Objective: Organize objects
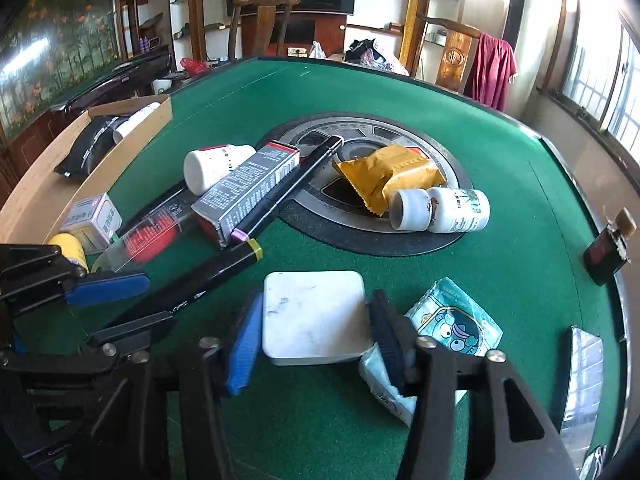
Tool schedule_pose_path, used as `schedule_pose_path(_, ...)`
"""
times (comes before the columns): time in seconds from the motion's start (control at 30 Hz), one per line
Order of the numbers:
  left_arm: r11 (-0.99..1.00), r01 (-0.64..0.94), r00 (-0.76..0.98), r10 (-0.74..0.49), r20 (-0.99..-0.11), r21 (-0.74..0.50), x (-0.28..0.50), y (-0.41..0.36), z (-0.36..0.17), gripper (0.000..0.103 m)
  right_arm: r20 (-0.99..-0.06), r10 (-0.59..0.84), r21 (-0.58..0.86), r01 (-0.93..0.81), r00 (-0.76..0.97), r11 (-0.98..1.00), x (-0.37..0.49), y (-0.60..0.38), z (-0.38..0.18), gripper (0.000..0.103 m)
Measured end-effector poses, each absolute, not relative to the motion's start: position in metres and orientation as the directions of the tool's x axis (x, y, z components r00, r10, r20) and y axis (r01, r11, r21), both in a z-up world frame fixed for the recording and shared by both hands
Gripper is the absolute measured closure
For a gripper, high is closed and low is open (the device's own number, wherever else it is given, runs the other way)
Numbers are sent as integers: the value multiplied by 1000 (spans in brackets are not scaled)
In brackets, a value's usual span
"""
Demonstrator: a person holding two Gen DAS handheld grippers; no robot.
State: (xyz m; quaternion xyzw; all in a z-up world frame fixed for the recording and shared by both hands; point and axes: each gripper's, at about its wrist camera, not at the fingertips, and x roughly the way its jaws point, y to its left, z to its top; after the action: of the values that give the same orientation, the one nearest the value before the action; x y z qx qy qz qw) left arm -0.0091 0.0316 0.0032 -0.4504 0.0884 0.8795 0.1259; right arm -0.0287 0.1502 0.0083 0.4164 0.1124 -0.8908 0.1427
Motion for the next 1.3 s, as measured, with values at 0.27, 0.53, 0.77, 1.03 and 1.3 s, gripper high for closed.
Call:
schedule_pose_path(0.27,-958,-278,-585,105,-804,77,-8,31,2,65,-731,-198,-29,319,-653,-947,-25,161,23,53)
schedule_pose_path(0.53,-957,-290,-557,183,-810,-16,-11,27,3,81,-729,-257,67,307,-634,-949,-30,169,25,53)
schedule_pose_path(0.77,-948,-299,-532,259,-806,-107,-12,21,6,81,-712,-280,97,305,-644,-947,-28,172,30,58)
schedule_pose_path(1.03,-949,-300,-531,251,-809,-98,-13,22,4,81,-721,-289,108,310,-630,-945,-29,173,29,70)
schedule_pose_path(1.3,-947,-303,-531,257,-808,-102,-13,20,4,81,-707,-320,162,296,-631,-941,-29,183,39,27)
